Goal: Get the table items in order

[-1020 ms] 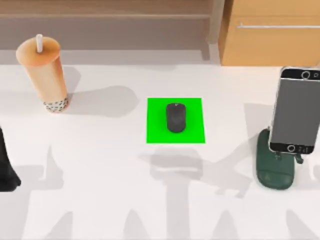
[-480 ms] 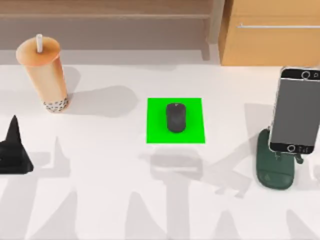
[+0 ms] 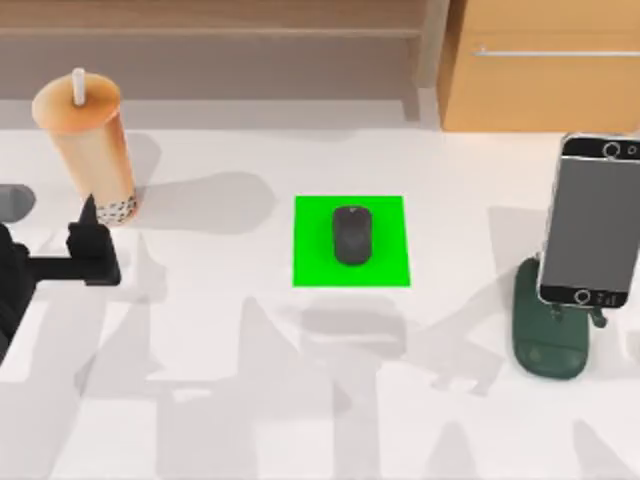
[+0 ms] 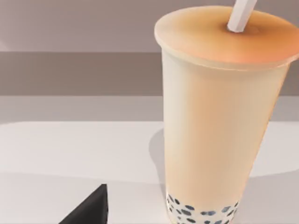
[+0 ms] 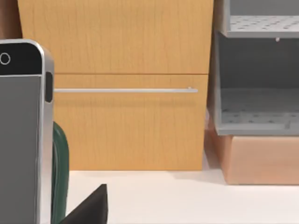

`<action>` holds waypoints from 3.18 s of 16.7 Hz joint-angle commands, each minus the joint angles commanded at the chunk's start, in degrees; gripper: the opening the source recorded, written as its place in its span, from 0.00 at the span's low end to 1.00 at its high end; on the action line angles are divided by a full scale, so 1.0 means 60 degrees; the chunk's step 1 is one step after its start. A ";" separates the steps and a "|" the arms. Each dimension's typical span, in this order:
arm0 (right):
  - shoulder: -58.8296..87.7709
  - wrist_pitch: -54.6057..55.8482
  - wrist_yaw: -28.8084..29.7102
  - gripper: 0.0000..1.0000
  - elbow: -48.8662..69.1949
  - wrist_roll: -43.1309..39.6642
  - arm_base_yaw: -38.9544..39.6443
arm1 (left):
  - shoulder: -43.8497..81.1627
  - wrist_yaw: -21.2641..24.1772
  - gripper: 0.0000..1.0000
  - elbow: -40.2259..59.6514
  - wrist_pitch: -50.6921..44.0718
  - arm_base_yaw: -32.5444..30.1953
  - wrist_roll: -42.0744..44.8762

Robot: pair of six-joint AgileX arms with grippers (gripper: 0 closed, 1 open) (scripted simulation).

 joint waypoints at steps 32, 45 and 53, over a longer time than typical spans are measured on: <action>0.0000 0.0000 0.0000 1.00 0.0000 0.0000 0.0000 | 0.6789 -0.0153 0.55 0.3915 0.3981 -0.0074 0.0121; 0.0000 0.0000 0.0000 1.00 0.0000 0.0000 0.0000 | 0.6789 -0.0153 0.00 0.3915 0.3981 -0.0074 0.0121; 0.0000 0.0000 0.0000 1.00 0.0000 0.0000 0.0000 | 0.6335 -0.0161 0.00 0.3911 0.3523 -0.0086 0.0139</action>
